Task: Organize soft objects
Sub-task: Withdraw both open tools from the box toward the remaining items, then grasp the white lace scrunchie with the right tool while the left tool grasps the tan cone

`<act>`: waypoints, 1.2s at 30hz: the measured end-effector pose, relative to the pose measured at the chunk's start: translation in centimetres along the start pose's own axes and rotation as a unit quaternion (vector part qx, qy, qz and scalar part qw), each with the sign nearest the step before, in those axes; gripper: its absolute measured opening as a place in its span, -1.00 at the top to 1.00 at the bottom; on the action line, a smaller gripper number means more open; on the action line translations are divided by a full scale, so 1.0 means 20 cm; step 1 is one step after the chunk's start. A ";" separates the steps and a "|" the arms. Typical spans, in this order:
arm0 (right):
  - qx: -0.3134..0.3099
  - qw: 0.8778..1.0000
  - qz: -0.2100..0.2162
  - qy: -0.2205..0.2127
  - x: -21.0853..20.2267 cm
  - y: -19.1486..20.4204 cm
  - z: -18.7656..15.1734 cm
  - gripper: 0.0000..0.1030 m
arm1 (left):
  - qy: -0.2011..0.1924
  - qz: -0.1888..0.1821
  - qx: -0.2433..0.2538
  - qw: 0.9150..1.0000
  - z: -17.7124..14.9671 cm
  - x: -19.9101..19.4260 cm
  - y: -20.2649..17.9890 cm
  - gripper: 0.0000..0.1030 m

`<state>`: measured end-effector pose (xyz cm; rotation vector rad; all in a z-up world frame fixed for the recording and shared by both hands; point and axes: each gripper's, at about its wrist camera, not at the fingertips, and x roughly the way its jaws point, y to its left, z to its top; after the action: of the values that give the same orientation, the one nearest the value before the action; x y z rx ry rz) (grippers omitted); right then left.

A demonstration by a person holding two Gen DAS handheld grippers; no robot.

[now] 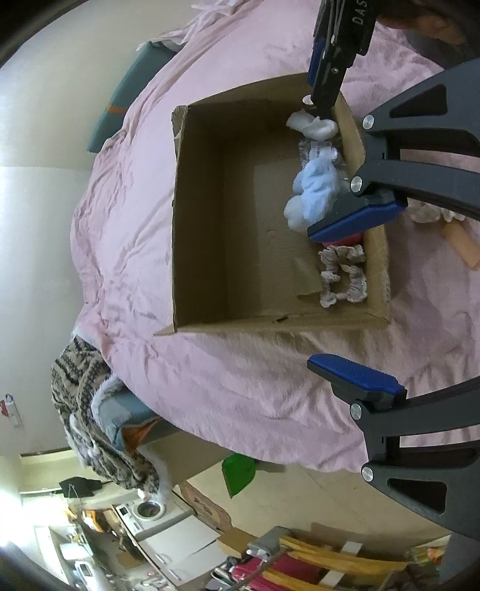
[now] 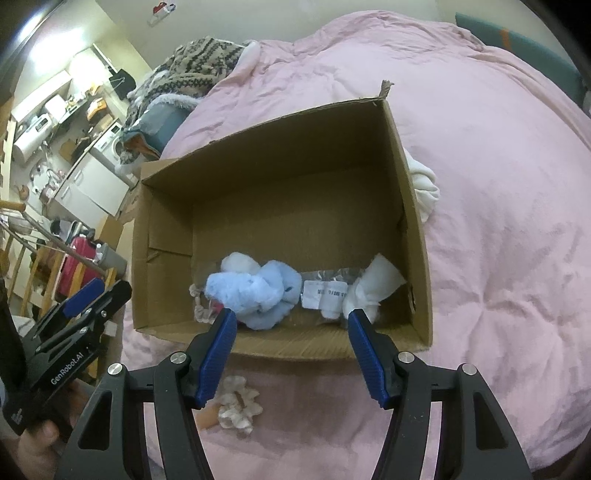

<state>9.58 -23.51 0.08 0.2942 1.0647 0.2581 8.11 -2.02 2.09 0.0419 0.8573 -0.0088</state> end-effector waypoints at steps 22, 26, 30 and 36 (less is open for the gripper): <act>0.026 0.998 0.029 0.051 -0.02 0.02 -0.23 -0.28 | 0.093 -0.006 -0.033 0.995 -0.25 -0.06 0.09 -0.16; 0.023 0.996 0.037 0.079 0.05 0.06 -0.26 -0.28 | 0.103 -0.002 -0.048 0.993 -0.27 -0.03 0.12 -0.16; 0.029 0.992 0.047 0.109 0.13 0.07 -0.29 -0.28 | 0.115 0.004 -0.060 0.992 -0.27 0.01 0.13 -0.16; 0.062 0.985 0.068 0.148 0.24 0.04 -0.32 -0.28 | 0.132 0.009 -0.078 0.988 -0.28 0.06 0.15 -0.16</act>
<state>6.00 -20.48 -6.45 0.4511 1.3587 0.3672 4.74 1.14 -2.50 -0.0977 1.1197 0.0816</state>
